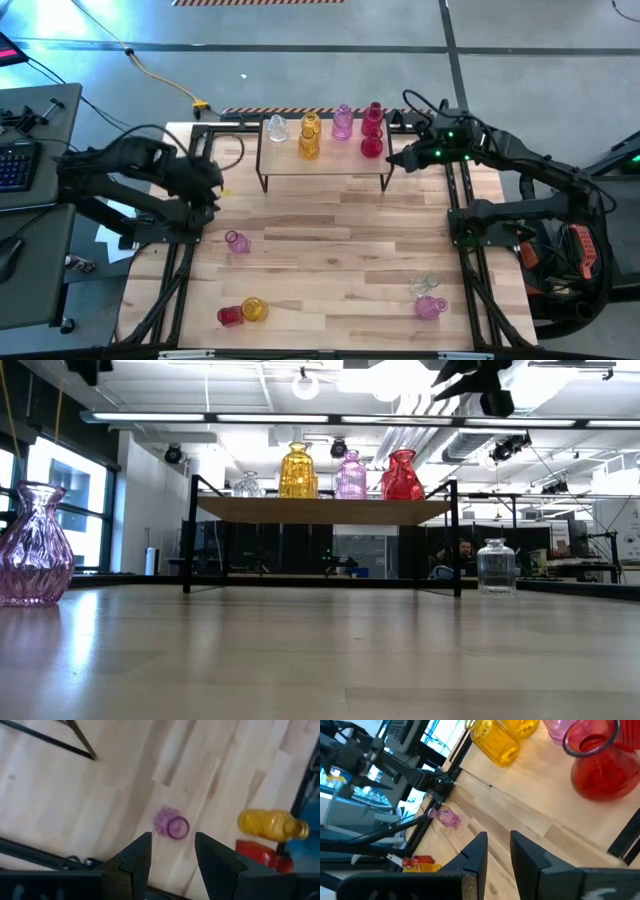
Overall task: Sort vases onto shelf
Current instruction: Put the top violet vase aligned with the other violet vase on the shelf
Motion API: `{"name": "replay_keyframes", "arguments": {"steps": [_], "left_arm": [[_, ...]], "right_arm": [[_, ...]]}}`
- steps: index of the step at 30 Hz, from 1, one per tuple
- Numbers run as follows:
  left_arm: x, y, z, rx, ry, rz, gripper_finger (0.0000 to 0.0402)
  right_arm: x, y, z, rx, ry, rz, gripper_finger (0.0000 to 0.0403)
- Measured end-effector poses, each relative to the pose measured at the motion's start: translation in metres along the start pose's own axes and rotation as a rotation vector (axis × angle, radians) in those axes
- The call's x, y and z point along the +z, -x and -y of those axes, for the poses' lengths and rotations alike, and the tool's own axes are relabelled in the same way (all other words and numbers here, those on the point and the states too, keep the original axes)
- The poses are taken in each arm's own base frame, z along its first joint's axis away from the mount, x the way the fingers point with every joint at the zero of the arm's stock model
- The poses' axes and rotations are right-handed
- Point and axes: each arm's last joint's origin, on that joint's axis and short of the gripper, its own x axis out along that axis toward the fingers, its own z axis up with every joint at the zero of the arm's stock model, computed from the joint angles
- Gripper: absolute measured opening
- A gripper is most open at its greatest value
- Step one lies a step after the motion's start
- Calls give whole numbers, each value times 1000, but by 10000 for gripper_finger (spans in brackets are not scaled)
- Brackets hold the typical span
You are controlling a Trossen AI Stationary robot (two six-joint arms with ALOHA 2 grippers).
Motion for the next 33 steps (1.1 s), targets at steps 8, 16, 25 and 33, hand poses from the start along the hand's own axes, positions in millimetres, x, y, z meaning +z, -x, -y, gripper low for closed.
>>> {"name": "replay_keyframes", "arguments": {"steps": [8,16,25,33], "left_arm": [[-19,-33,17,-114,-60,-32,140],[-34,-63,37,-171,-126,-63,140],[-39,-80,55,-143,-189,-57,140],[-37,-102,71,-28,-272,-102,140]], "right_arm": [[-6,-2,-5,-21,-19,14,64],[-11,-3,-9,-53,-6,28,64],[-14,-3,-9,-79,-12,37,64],[-13,-3,-9,-89,-11,49,64]]}}
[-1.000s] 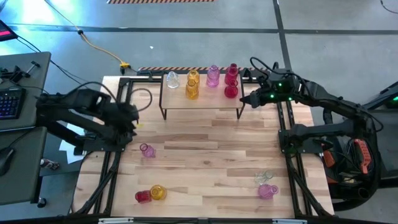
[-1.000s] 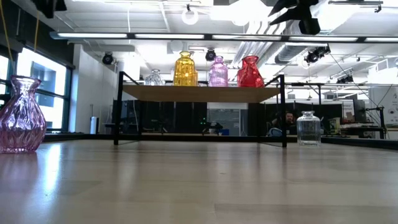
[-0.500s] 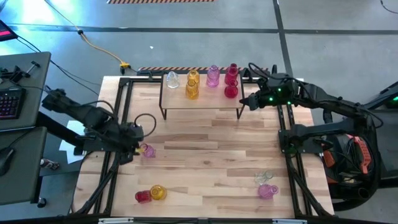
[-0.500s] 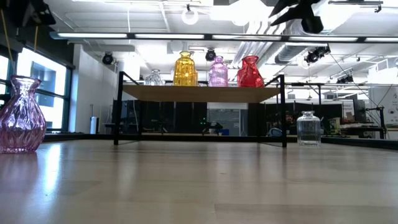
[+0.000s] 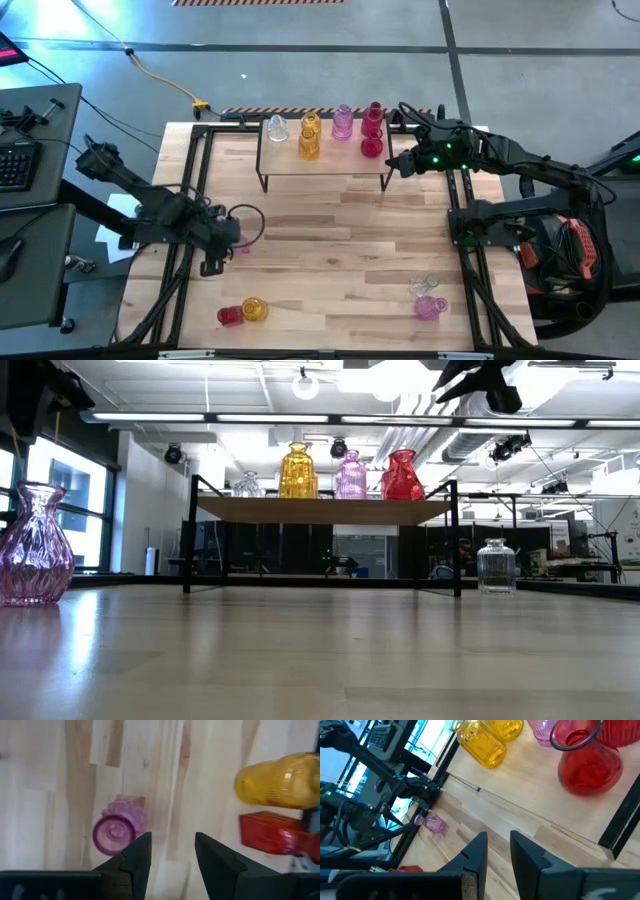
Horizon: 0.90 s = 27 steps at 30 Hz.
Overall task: Sort vases onto shelf
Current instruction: Put the top violet vase aligned with the other violet vase on the shelf
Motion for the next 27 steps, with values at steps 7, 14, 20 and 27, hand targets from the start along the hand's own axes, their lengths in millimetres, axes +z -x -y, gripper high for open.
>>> {"name": "replay_keyframes", "arguments": {"steps": [7,14,20,27], "left_arm": [[-1,-8,-2,108,-20,-54,140],[-1,-8,-2,121,-24,-41,140],[-9,-22,-7,131,-25,-73,140],[-16,-30,-12,149,8,-72,140]], "right_arm": [[0,0,0,-6,0,6,64],[0,0,0,-6,11,5,64],[0,0,0,-6,26,5,64],[0,0,1,-10,26,1,64]]}}
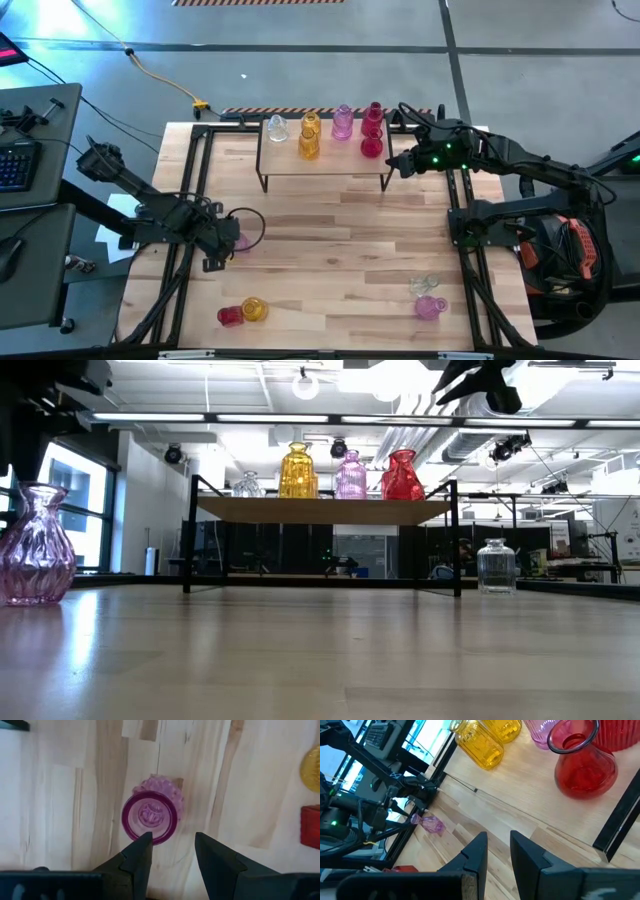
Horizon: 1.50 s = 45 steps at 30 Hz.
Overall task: Sort vases onto shelf
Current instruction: Put the top violet vase aligned with the other violet vase on the shelf
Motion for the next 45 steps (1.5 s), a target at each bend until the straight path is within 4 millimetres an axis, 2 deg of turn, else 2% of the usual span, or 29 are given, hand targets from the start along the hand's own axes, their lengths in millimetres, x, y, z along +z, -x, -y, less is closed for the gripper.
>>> {"name": "replay_keyframes", "arguments": {"steps": [22,35,45], "left_arm": [[3,2,1,7,5,45,140],[8,4,3,-9,-74,82,140],[10,-13,-9,20,-10,41,140]], "right_arm": [[-1,0,1,-17,-4,-4,64],[-1,0,1,-26,-2,5,64],[-1,0,2,-26,0,5,64]]}}
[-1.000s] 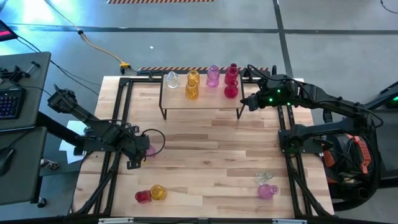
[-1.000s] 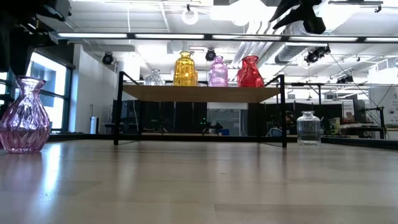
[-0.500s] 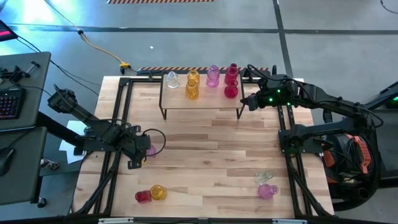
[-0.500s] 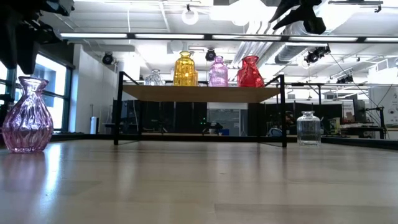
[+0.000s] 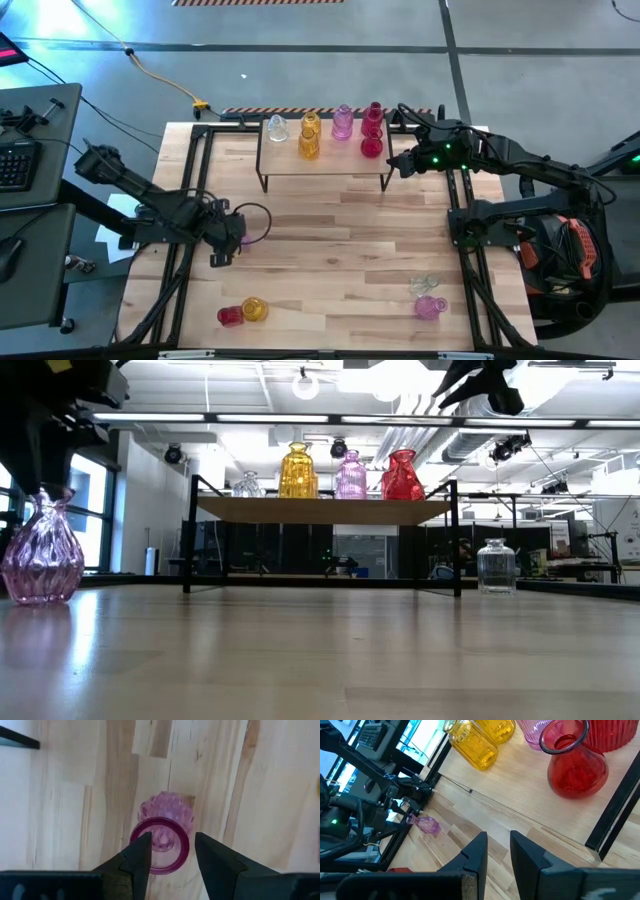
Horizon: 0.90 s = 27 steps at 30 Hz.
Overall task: Sort vases onto shelf
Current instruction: Put the top violet vase aligned with the other violet vase on the shelf
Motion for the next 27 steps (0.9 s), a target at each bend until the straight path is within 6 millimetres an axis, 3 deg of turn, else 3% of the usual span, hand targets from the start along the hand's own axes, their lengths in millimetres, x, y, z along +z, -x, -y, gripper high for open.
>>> {"name": "replay_keyframes", "arguments": {"steps": [7,20,27], "left_arm": [[2,-2,-1,9,-17,-6,128],[6,-13,4,56,-58,-58,16],[5,-12,4,33,-54,-55,16]], "right_arm": [[0,0,0,-1,0,-1,64],[-1,0,2,-17,1,-15,64],[-1,0,2,-17,1,-16,64]]}}
